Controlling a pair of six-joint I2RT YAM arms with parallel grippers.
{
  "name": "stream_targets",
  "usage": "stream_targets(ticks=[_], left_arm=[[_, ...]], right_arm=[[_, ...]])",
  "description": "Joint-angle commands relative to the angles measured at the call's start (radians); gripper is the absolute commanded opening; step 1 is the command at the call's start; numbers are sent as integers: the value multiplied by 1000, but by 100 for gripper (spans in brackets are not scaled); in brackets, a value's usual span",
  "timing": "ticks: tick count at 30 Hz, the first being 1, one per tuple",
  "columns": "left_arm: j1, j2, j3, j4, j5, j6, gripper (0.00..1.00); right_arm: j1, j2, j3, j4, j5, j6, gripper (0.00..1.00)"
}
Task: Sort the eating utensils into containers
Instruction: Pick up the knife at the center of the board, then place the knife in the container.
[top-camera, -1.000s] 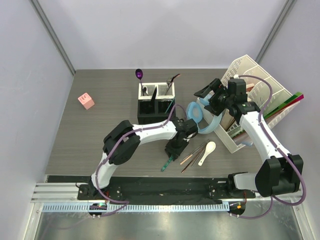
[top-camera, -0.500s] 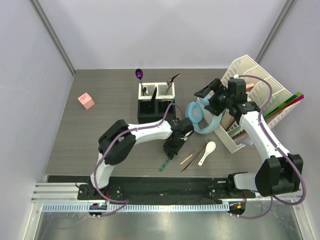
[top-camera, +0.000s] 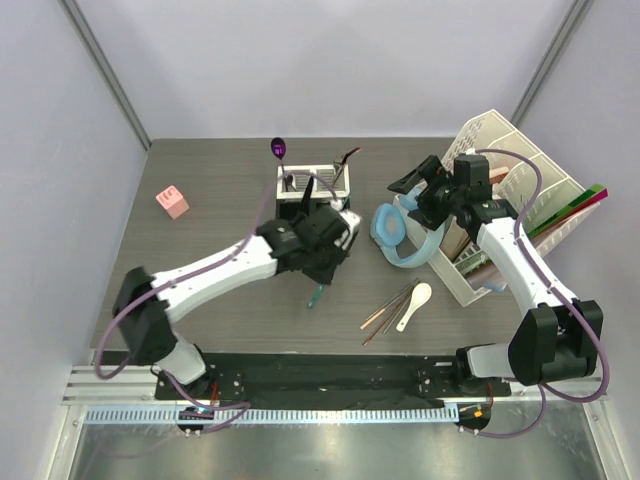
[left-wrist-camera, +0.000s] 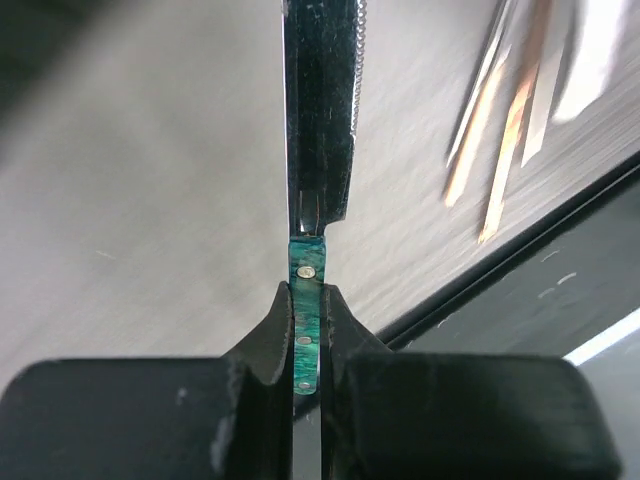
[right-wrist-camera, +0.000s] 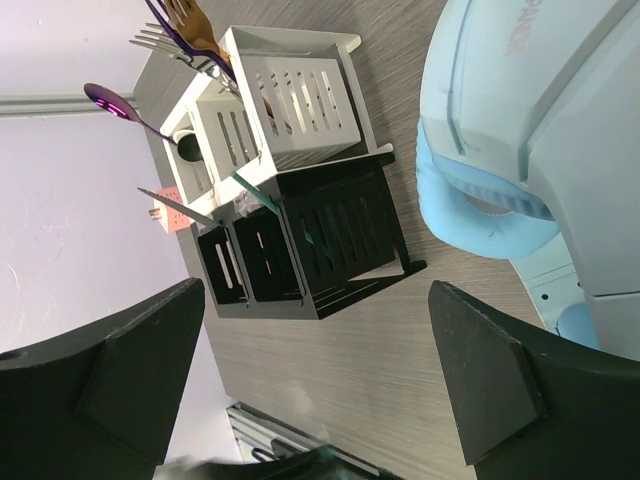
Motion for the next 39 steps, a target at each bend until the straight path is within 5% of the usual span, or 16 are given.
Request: stream_targets(ticks=[1,7,17,28,39], left_arm=[[82,-155,125,96,-118,40,0],[243,-199,262,171,-243,91,0],[263,-193,298,364,-352,204,0],[263,-246,-238,913,-479,301,0],[263,-167,-241,1038,-507,309,0]], right_arm=[[-3,-5,41,13,-6,22,100],[-1,-8,41,19,-15,33,100],[5,12,22,61,-28,62,100],[28,2,39,-30,3,-31,100],[65,-49,45,-117,26,-51,100]])
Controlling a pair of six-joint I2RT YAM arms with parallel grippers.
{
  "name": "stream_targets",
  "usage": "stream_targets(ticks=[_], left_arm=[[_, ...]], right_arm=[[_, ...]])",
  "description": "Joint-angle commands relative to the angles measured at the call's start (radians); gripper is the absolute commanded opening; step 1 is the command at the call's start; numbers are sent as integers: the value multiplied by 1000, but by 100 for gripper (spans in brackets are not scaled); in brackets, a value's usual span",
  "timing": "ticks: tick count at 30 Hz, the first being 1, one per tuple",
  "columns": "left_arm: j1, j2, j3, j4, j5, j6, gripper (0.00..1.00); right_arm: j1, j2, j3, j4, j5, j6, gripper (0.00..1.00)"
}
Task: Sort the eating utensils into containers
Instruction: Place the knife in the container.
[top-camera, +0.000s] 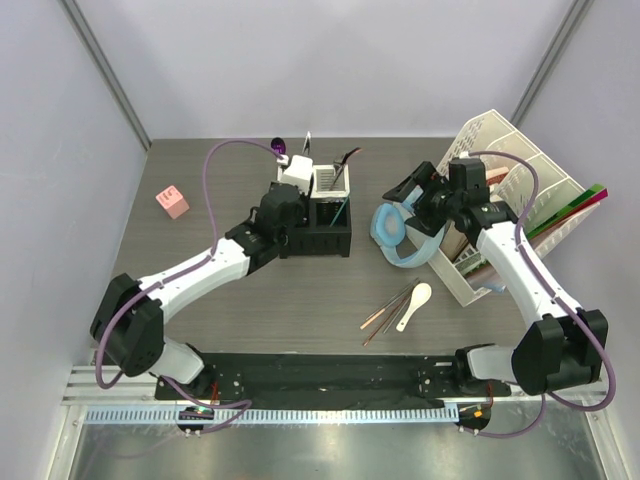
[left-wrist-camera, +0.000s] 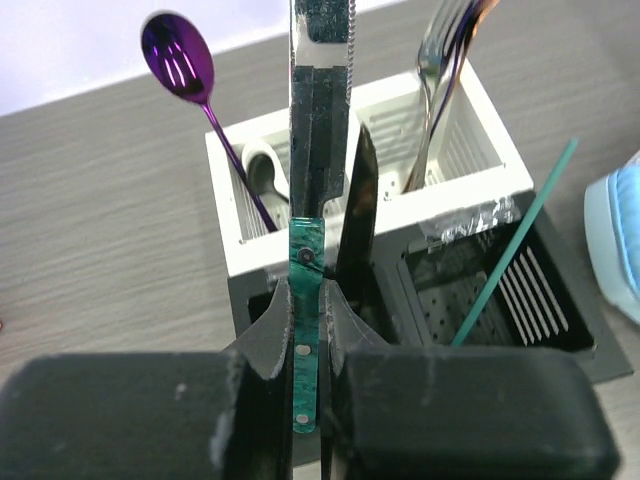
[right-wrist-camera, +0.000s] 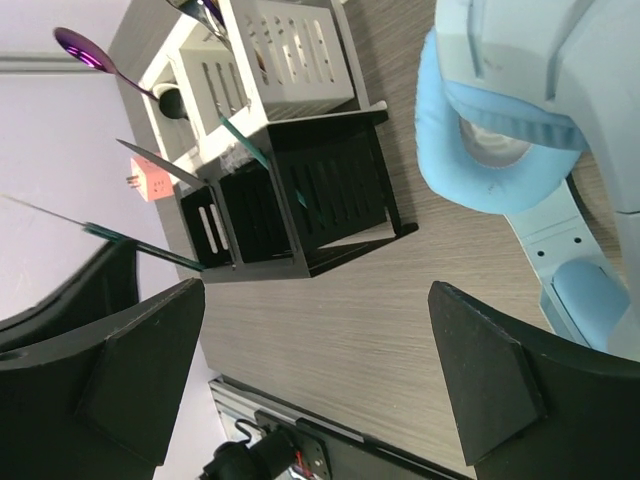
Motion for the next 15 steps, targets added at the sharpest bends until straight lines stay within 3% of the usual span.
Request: stream_targets(ticks=[1,15], left_arm=[[-2,2,44,147,-46,27,0],[1,131,-13,300,-48,21,0]], right_arm=[[17,-6,43,-35,20,-27,100],[30,5,42,-96,14,-56,100]])
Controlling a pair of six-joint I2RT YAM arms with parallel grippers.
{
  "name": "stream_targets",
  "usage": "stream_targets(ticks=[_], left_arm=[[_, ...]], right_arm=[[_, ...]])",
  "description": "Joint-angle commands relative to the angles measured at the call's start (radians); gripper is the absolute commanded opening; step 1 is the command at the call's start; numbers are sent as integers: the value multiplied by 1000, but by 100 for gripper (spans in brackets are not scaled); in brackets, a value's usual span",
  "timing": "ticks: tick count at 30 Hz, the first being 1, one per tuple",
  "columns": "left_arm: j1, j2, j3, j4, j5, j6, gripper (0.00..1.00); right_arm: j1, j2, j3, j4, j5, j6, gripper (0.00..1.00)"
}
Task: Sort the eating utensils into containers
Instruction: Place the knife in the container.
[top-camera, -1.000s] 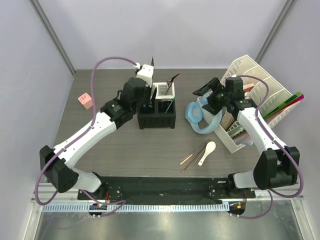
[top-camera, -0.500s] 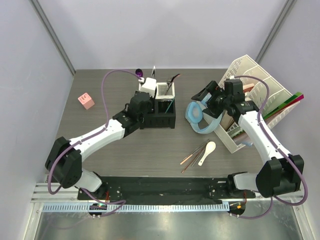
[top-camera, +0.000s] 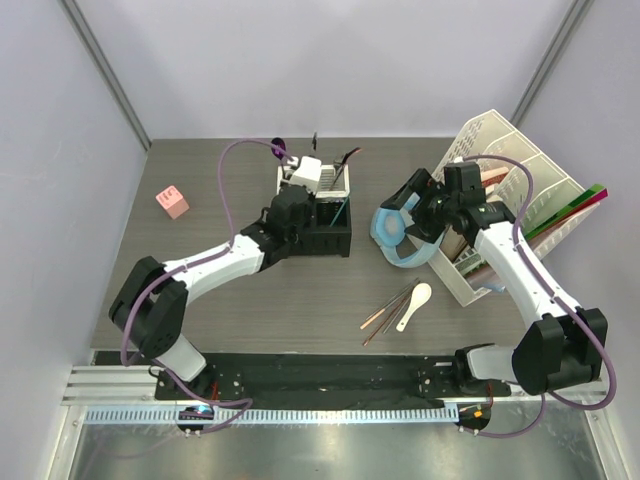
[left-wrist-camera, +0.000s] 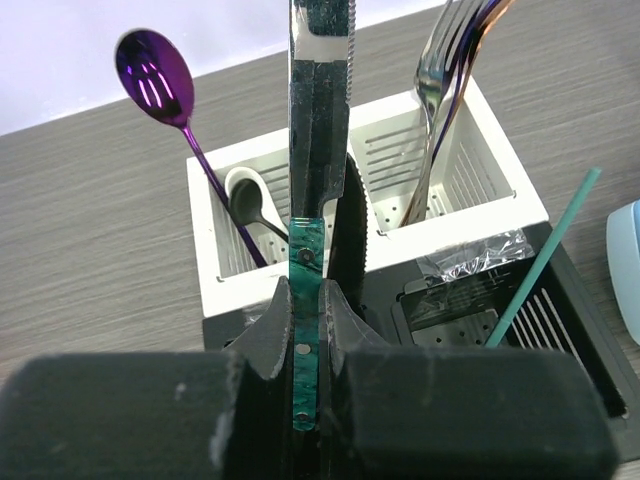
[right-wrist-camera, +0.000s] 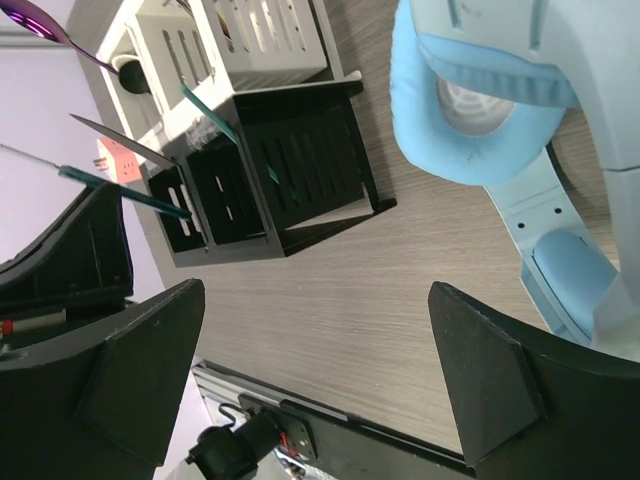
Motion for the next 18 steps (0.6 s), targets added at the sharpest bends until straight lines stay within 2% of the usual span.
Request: stream_targets(ticks=[1,18], left_arm=[[0,10,-41,135,-27,-26,0],[0,-28,-127,57,-23,-121,0]], right_arm=[[9,1,41,-35,7,-33,100],[20,61,47,-35,-11,-42,100]])
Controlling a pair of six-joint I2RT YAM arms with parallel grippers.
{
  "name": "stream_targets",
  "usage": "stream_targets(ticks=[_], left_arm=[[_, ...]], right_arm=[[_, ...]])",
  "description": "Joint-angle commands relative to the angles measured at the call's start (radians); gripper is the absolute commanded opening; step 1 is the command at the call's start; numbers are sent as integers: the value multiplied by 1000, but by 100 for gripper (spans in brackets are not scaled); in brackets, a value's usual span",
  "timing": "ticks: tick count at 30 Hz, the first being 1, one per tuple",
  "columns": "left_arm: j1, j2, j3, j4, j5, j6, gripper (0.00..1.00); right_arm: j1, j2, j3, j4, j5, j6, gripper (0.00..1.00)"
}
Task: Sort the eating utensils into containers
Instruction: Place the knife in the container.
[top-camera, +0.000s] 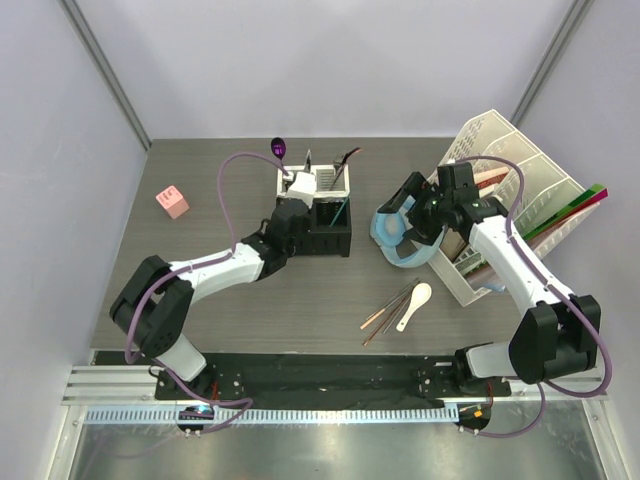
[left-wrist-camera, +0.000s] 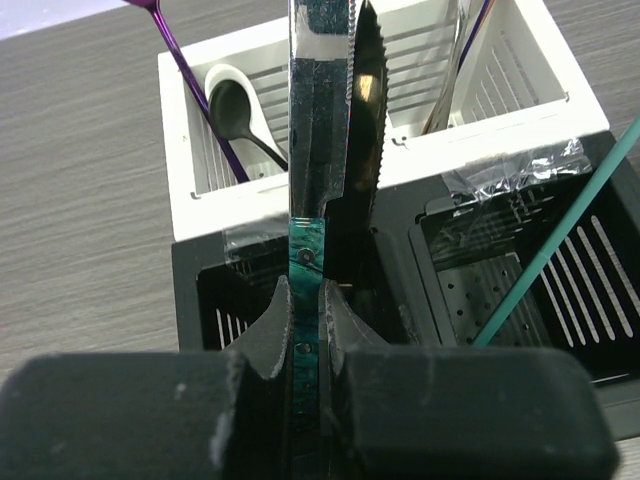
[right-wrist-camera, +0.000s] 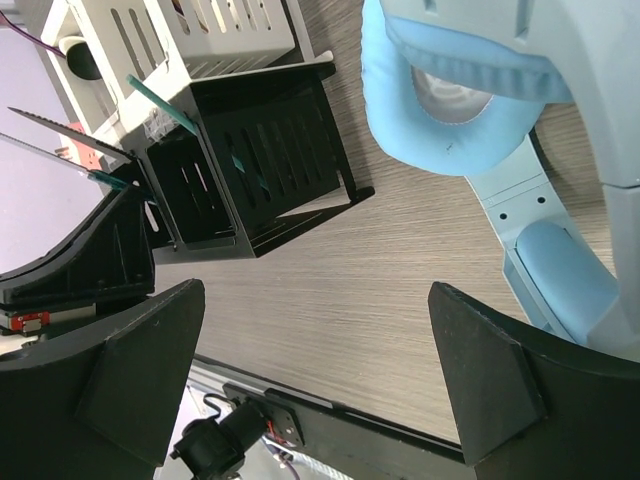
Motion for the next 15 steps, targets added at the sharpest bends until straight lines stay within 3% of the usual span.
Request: stream_targets(ticks=[1,5,12,15], left_arm=[[0,-45,-11,19,-13,-41,0],[0,-34,-7,-13,-11,-52,1],[0,-29,10,-50,-20,-80,26],[0,-40,41,-85,-20,-81,32]], right_arm=[[10,8,29,11,-9,-13,100],[10,7,15,22,-10,-11,100],[12,-13,-5,26,-3,-10,100],[12,-16,-22,35,-4,3,100]])
